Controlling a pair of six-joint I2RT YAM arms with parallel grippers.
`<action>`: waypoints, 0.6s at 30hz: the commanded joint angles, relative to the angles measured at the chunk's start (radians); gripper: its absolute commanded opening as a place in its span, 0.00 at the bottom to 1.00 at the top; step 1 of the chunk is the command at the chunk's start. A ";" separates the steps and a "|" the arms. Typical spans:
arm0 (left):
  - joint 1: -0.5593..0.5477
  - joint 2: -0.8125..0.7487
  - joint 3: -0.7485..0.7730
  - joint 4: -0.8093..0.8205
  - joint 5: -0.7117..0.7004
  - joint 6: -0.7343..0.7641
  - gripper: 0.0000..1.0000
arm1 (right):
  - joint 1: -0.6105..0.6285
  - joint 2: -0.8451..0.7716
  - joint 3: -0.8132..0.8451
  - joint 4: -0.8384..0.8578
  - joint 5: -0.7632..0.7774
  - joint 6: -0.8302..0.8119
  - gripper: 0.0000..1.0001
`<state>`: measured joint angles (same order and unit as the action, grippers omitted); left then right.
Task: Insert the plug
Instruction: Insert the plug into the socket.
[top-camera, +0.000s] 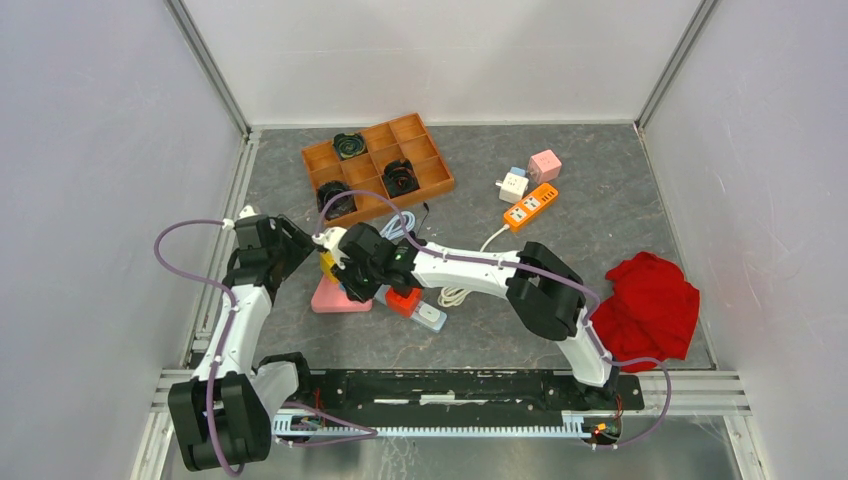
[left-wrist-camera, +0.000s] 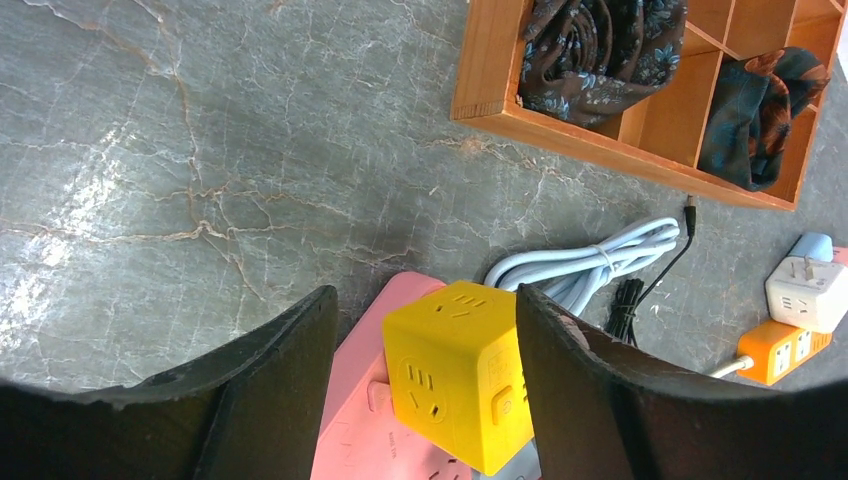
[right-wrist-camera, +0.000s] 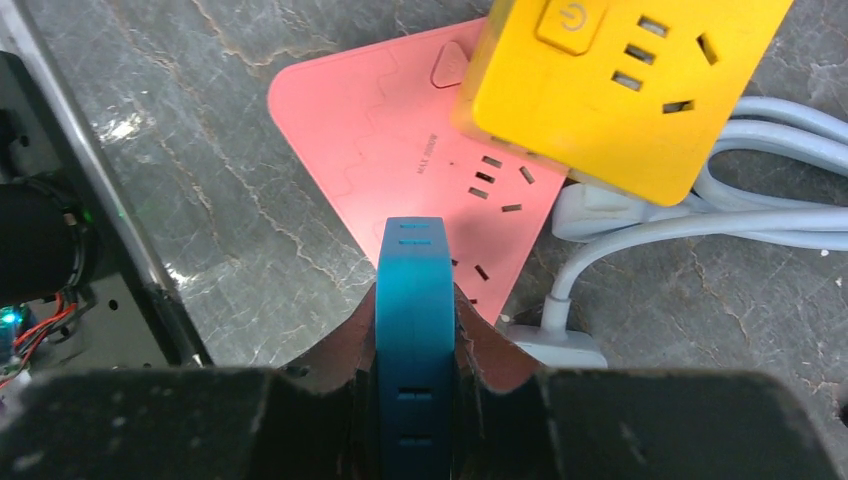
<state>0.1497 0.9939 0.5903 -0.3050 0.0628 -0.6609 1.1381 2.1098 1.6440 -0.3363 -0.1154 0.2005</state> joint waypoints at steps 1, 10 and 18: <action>0.006 -0.017 -0.014 0.039 -0.008 -0.059 0.71 | -0.006 0.014 0.062 -0.037 0.043 0.005 0.00; 0.008 -0.011 -0.015 0.033 -0.025 -0.072 0.72 | -0.009 0.030 0.076 -0.059 0.040 0.044 0.00; 0.009 -0.030 -0.028 0.028 -0.059 -0.093 0.71 | -0.011 0.052 0.092 -0.078 0.051 0.098 0.00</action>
<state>0.1513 0.9894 0.5762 -0.3038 0.0425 -0.7120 1.1301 2.1471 1.6943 -0.4061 -0.0837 0.2562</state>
